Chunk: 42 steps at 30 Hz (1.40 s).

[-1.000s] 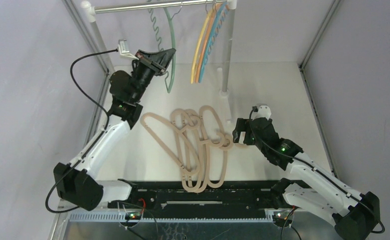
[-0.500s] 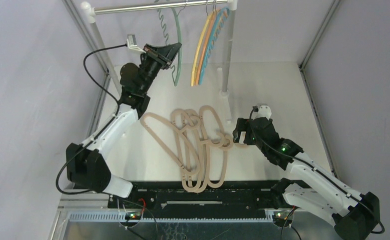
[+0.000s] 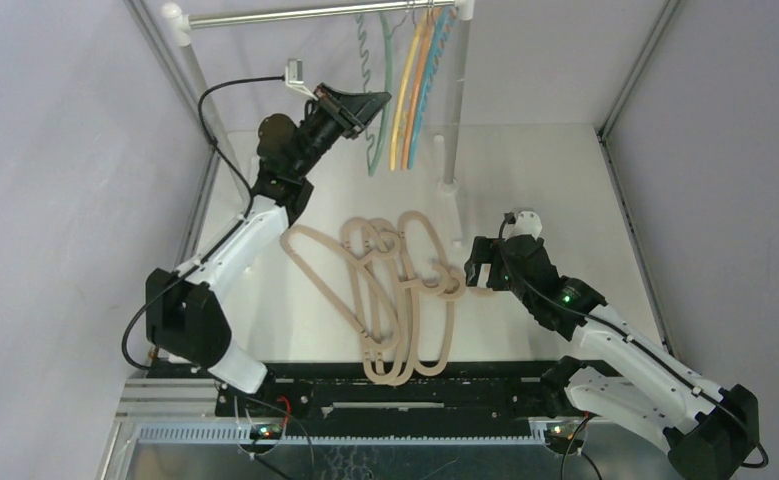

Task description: Organize the hangers

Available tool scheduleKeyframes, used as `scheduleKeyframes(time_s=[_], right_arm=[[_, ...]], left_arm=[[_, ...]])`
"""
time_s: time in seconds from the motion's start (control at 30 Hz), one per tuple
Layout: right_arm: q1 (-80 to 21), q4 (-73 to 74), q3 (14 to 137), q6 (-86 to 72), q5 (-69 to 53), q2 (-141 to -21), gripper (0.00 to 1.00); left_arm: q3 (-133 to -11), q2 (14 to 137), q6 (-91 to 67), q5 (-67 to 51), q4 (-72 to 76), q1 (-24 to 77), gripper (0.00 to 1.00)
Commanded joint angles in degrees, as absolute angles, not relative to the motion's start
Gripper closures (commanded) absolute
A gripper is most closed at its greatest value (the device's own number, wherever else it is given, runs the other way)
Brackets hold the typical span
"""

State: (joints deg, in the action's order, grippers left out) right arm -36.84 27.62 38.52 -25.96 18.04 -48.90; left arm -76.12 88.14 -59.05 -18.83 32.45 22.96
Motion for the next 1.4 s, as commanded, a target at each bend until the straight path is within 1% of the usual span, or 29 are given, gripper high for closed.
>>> scheduleKeyframes(time_s=[0.0, 0.2, 0.3, 0.47, 0.5, 0.53, 0.63, 0.7, 0.73, 0.87, 0.93, 1.0, 1.13, 1.3, 1.37], right_arm=[[-36.6, 25.3, 39.8, -26.1, 17.7, -48.7, 0.0], [-36.6, 25.5, 39.8, -26.1, 17.8, -48.4, 0.0], [-36.5, 25.7, 39.8, -25.9, 18.0, -48.0, 0.0], [-36.5, 26.0, 39.9, -25.9, 18.2, -47.8, 0.0], [-36.5, 25.9, 39.8, -26.0, 18.1, -47.8, 0.0], [-36.5, 25.9, 39.8, -26.1, 18.0, -47.8, 0.0], [-36.5, 26.0, 39.8, -26.3, 18.0, -47.7, 0.0], [-36.5, 26.1, 39.8, -26.4, 18.2, -47.5, 0.0], [-36.5, 26.2, 39.8, -26.3, 18.2, -47.4, 0.0], [-36.5, 26.2, 39.8, -26.2, 18.3, -46.9, 0.0], [-36.5, 26.3, 39.9, -26.1, 18.3, -46.6, 0.0], [-36.5, 26.4, 40.0, -26.0, 18.3, -46.7, 0.0], [-36.6, 26.2, 40.0, -25.9, 18.2, -47.0, 0.0], [-36.8, 26.4, 40.0, -25.9, 18.1, -47.5, 0.0], [-37.0, 26.7, 40.0, -26.0, 18.2, -47.5, 0.0]], left_arm=[[-84.0, 90.7, -57.0, -25.1, 30.2, 25.3, 1.0], [-89.3, 96.1, -57.6, -28.0, 28.8, 27.3, 1.0], [-89.2, 97.1, -57.0, -28.7, 28.2, 27.4, 0.95], [-85.6, 94.7, -54.2, -27.4, 27.6, 27.3, 0.86], [-85.2, 94.2, -53.7, -27.4, 27.1, 27.4, 0.82], [-84.7, 93.7, -53.2, -27.4, 26.9, 27.4, 0.76], [-83.3, 92.2, -52.3, -27.8, 27.0, 27.0, 0.63], [-82.1, 91.2, -51.6, -28.0, 26.7, 26.7, 0.51], [-81.6, 90.8, -51.2, -28.0, 26.3, 26.5, 0.47], [-79.0, 88.8, -49.0, -27.4, 23.9, 25.2, 0.45], [-77.6, 87.7, -47.1, -27.4, 21.5, 24.6, 0.28], [-75.1, 86.3, -44.1, -27.1, 18.9, 24.3, 0.02], [-67.1, 82.1, -41.2, -26.1, 18.0, 23.6, 0.01], [-58.9, 77.2, -34.4, -19.5, 8.3, 24.0, 0.01], [-54.2, 74.7, -32.8, -16.5, 6.8, 24.3, 0.0]])
